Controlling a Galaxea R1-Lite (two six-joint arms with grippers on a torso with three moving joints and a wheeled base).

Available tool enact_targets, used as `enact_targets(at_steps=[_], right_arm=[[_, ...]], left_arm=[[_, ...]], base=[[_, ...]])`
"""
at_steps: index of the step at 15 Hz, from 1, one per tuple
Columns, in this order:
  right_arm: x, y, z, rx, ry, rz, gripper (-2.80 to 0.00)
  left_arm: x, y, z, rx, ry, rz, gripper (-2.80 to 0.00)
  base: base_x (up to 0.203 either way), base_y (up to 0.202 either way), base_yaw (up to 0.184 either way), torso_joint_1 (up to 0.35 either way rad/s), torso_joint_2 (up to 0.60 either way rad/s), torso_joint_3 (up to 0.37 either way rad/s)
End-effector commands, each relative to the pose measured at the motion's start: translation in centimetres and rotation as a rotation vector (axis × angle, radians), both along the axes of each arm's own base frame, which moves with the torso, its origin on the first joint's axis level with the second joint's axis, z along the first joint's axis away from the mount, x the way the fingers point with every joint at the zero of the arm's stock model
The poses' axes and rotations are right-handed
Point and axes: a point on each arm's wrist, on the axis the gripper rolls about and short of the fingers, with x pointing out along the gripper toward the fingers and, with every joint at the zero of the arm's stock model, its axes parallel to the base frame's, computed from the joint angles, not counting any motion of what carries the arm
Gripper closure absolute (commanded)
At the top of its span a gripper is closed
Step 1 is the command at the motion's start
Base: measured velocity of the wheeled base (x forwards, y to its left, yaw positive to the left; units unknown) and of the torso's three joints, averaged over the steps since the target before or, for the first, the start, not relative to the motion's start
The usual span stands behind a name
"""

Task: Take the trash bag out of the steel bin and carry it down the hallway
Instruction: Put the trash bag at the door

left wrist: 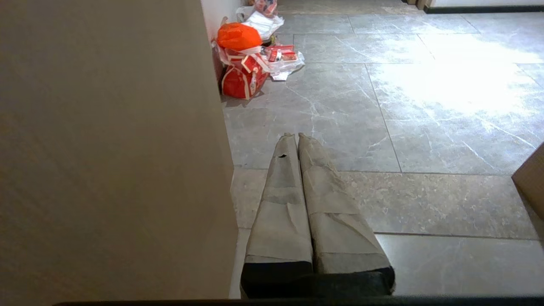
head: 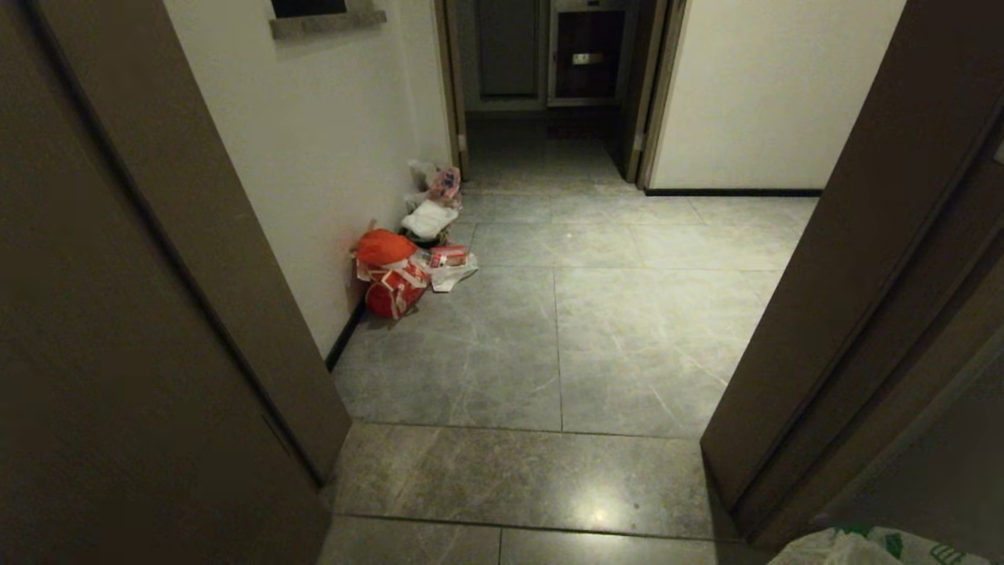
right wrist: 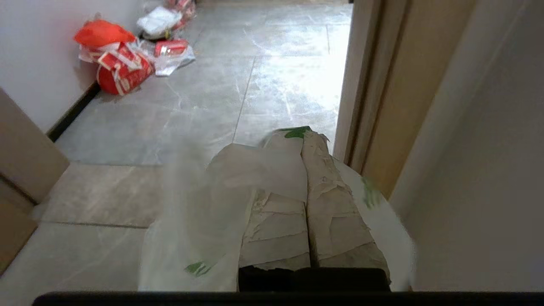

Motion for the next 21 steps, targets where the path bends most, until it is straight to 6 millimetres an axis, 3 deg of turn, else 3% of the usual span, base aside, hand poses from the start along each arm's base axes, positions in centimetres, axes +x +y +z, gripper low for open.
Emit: enact_targets(at_steps=[1,8,21], right_arm=[[0.01,0.0,-0.08,0.0,0.0,0.0,0.0],[0.01,0.0,-0.08,0.0,0.0,0.0,0.0],[0.01,0.0,-0.08,0.0,0.0,0.001,0.0]], left_arm=[[0.01,0.0,-0.04,0.0,0.001,0.0,0.0],[0.01,0.0,-0.04,-0.002,0.001,0.0,0.0],[0.01,0.0,-0.04,-0.003,0.001,0.0,0.0]], base=[[0.0,0.0,0.0,0.0,0.0,0.0],[0.017,0.0,0.0,0.0,0.0,0.001],[0.192,0.0,0.001,0.003,0.0,0.003]])
